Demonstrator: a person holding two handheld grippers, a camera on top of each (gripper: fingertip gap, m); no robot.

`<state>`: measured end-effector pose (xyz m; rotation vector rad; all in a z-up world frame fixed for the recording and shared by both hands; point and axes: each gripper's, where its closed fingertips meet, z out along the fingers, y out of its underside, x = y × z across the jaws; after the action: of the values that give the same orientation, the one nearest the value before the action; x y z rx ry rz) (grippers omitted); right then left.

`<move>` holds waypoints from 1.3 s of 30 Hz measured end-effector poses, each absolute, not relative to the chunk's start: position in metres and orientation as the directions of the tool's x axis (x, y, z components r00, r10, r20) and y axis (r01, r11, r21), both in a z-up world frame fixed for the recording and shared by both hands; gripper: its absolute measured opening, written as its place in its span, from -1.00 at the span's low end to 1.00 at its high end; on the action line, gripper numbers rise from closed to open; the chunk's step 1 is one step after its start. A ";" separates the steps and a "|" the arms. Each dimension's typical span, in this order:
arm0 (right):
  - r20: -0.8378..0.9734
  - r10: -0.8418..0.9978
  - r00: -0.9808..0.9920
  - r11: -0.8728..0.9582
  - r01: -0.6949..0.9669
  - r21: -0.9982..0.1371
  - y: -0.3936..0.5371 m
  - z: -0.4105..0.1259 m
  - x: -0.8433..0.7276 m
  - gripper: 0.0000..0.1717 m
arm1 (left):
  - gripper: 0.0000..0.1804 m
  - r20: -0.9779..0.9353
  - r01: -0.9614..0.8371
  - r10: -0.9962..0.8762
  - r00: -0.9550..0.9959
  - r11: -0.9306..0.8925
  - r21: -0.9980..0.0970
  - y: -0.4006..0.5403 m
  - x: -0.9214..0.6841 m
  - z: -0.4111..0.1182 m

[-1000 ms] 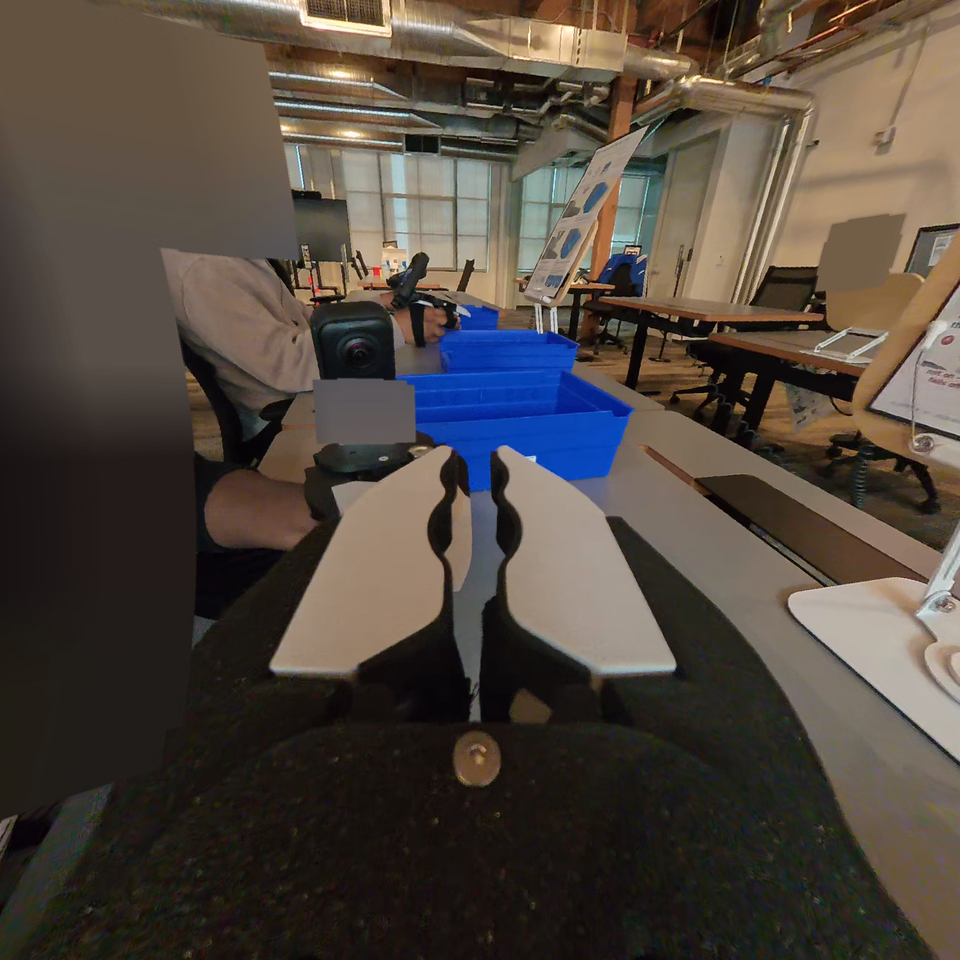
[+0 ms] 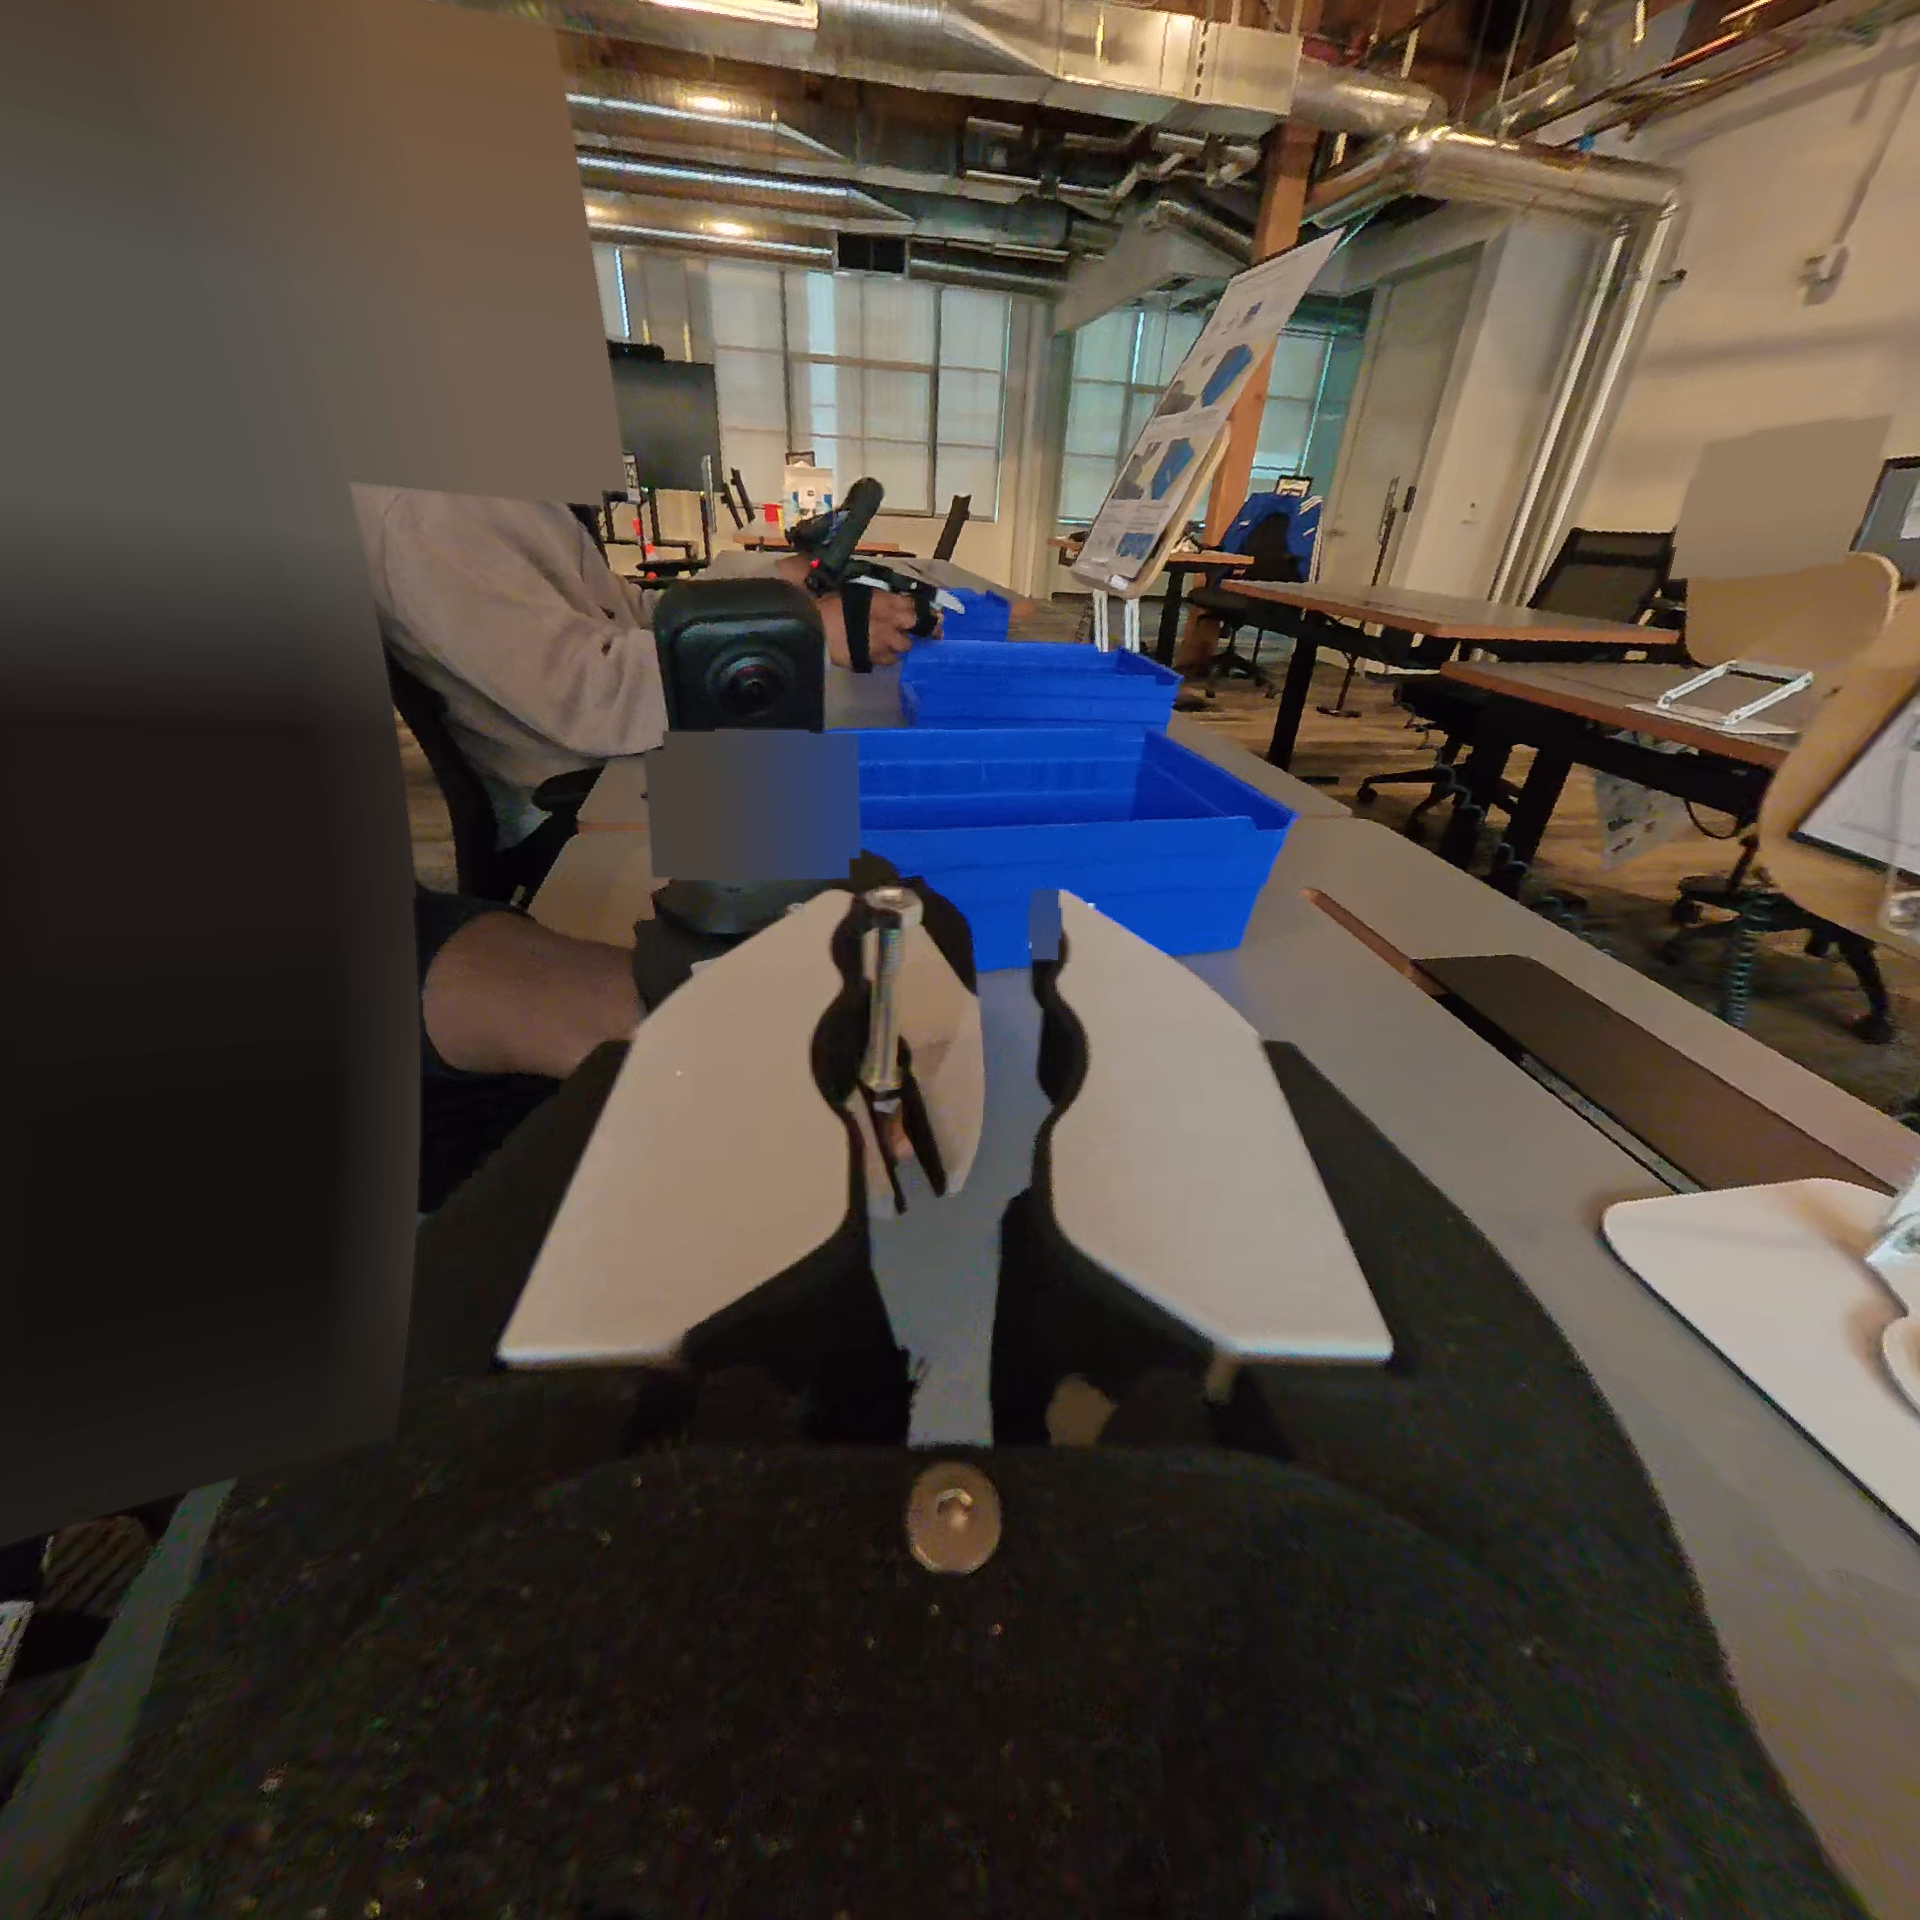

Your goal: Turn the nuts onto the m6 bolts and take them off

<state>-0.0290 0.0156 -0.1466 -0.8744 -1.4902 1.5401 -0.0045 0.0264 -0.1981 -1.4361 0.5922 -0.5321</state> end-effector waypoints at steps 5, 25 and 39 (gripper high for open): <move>0.056 0.903 -0.427 0.027 -0.074 -0.997 0.017 -0.149 -0.030 -0.66 | -0.92 -0.057 -0.015 -0.662 0.747 0.069 -0.998 0.026 -0.004 -0.198; 0.060 0.903 -0.425 0.020 -0.097 -0.995 0.017 -0.143 -0.028 -0.68 | -0.92 -0.056 -0.015 -0.659 0.750 0.068 -0.998 0.027 -0.005 -0.199; 0.103 0.870 -0.482 0.083 -0.063 -0.995 0.010 -0.143 -0.022 -0.68 | -0.92 -0.053 -0.019 -0.658 0.751 0.059 -0.998 0.028 -0.005 -0.201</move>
<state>-0.0216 0.0103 -0.1427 -0.8228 -1.5806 1.5099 -0.0046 0.0278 -0.2008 -1.4469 0.5902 -0.5294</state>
